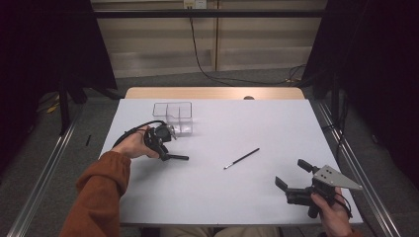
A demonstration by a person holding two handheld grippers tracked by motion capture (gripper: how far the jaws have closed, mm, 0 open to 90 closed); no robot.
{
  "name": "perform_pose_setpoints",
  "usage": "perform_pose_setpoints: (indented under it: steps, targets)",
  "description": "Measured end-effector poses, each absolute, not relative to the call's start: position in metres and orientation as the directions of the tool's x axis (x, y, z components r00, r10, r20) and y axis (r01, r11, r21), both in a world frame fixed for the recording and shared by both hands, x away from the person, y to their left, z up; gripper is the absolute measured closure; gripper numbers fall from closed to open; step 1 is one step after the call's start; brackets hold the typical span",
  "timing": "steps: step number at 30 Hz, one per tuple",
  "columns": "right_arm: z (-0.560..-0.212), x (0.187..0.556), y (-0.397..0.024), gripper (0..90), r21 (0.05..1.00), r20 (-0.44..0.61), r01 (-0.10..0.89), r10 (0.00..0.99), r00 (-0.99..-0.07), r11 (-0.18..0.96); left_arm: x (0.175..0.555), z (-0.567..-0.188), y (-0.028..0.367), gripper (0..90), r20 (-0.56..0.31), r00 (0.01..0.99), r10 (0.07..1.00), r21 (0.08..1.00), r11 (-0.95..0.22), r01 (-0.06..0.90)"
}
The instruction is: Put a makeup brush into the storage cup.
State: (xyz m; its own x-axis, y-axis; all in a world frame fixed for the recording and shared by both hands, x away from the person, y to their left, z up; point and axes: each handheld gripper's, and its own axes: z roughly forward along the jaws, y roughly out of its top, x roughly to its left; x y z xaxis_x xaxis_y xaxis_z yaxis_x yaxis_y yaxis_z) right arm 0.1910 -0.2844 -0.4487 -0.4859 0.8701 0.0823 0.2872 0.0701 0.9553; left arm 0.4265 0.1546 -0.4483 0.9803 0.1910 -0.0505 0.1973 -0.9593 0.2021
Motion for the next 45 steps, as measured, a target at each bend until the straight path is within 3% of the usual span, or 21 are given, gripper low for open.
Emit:
perform_pose_setpoints:
  steps: [14, 30, 45]
  targets:
    - [-0.449, 0.192, -0.284, 0.0, 0.954, 0.086, 0.293, 0.869, -0.487, 0.069, 0.424, -0.448, 0.15, 77.4, -0.055, 0.973, 0.226, 0.19, -0.954, 0.232]
    - [-0.449, 0.193, -0.284, 0.0, 0.953, 0.086, 0.294, 0.87, -0.485, 0.07, 0.427, -0.446, 0.158, 78.5, -0.094, 0.951, 0.293, 0.221, -0.926, 0.307]
    - [-0.449, 0.193, -0.284, 0.0, 0.953, 0.083, 0.293, 0.872, -0.483, 0.072, 0.424, -0.432, 0.17, 78.7, -0.146, 0.913, 0.381, 0.371, -0.834, 0.408]
